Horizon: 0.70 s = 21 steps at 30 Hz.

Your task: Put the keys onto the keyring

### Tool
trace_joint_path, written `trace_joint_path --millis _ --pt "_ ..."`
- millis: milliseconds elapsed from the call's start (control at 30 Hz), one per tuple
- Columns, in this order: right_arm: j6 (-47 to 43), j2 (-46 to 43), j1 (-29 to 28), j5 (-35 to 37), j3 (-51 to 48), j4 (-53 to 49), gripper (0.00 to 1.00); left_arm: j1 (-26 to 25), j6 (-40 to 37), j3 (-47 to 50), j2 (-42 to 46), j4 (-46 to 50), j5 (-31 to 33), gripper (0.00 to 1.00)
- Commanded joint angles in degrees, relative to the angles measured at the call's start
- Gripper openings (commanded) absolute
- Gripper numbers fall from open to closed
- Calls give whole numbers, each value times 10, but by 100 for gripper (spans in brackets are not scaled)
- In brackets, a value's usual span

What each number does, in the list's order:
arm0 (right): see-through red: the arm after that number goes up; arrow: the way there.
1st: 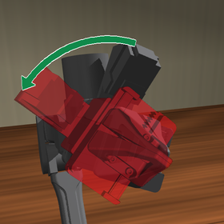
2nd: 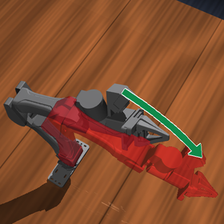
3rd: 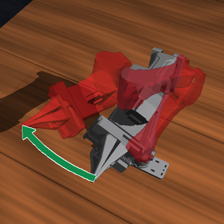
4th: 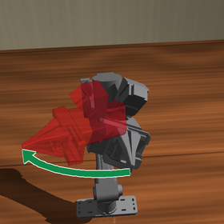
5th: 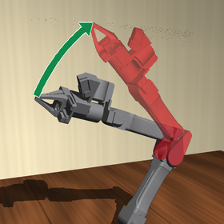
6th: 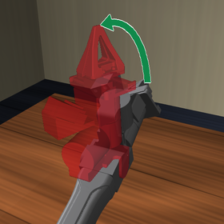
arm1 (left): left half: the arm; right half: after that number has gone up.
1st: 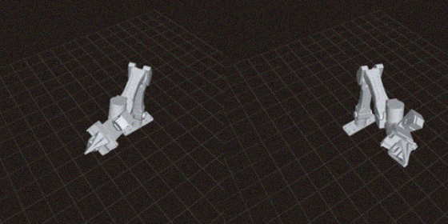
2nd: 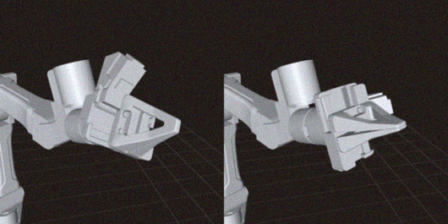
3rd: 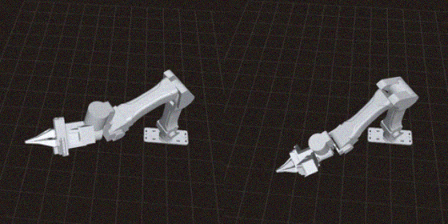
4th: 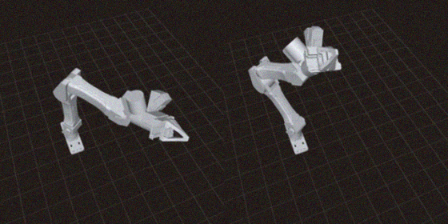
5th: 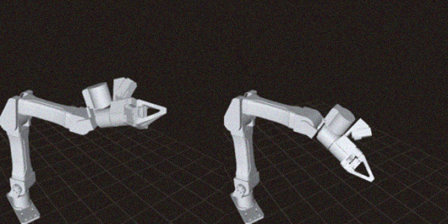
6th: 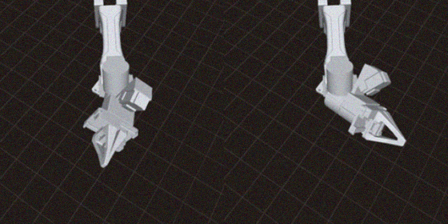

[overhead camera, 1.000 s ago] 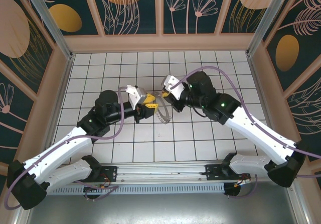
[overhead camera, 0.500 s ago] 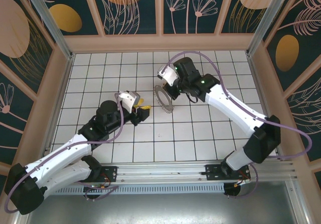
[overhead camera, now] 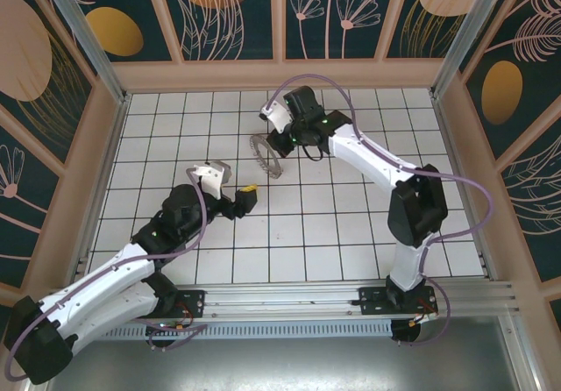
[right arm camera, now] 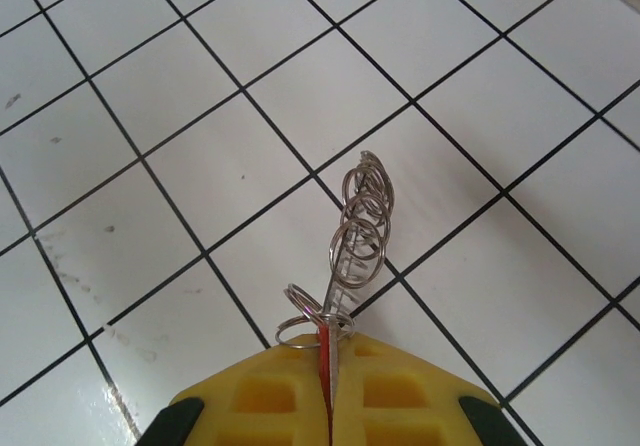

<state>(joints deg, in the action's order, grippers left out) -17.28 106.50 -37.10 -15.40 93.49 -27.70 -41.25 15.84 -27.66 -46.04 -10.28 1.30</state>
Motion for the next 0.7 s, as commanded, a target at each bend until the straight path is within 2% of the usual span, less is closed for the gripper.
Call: trace_joint_path --millis 0,333,367,667 --pt "35 10 12 -26 11 39 0 -1 15 8 7 -6 16 88" --pt "93 -58 54 -32 -175 116 0 -1 1 -20 -36 -20 7 95" --pt "96 -65 73 -30 -193 119 0 -1 -1 -24 -42 -22 4 97" --pt "104 -88 110 -3 -302 120 0 -1 -4 -48 -83 -43 -13 98"
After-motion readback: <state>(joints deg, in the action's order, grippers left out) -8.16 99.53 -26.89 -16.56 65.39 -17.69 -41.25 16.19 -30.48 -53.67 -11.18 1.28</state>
